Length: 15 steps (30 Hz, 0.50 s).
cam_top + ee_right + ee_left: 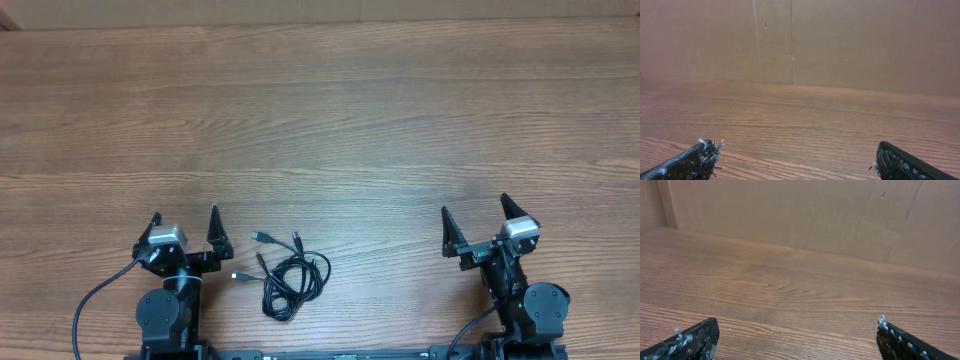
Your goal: Untangle cables
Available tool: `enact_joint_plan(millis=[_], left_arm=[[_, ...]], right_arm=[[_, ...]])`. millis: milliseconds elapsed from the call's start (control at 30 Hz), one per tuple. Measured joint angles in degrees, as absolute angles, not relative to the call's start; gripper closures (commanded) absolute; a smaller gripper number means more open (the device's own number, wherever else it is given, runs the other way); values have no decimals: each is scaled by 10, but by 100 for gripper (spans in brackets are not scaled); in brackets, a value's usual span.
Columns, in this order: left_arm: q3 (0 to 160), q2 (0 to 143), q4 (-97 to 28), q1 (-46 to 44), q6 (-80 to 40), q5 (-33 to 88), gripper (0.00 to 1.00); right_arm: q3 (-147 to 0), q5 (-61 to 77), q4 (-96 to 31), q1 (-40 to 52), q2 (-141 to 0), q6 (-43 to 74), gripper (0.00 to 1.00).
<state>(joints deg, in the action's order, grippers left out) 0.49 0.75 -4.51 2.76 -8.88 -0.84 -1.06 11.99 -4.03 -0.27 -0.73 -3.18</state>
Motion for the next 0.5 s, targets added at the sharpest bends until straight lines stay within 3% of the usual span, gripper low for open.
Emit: enact_joint_plan(millis=[500], left_arm=[[5, 8, -45, 28, -89, -8, 0]], right_arm=[[-11, 120, -40, -3, -7, -32, 0]])
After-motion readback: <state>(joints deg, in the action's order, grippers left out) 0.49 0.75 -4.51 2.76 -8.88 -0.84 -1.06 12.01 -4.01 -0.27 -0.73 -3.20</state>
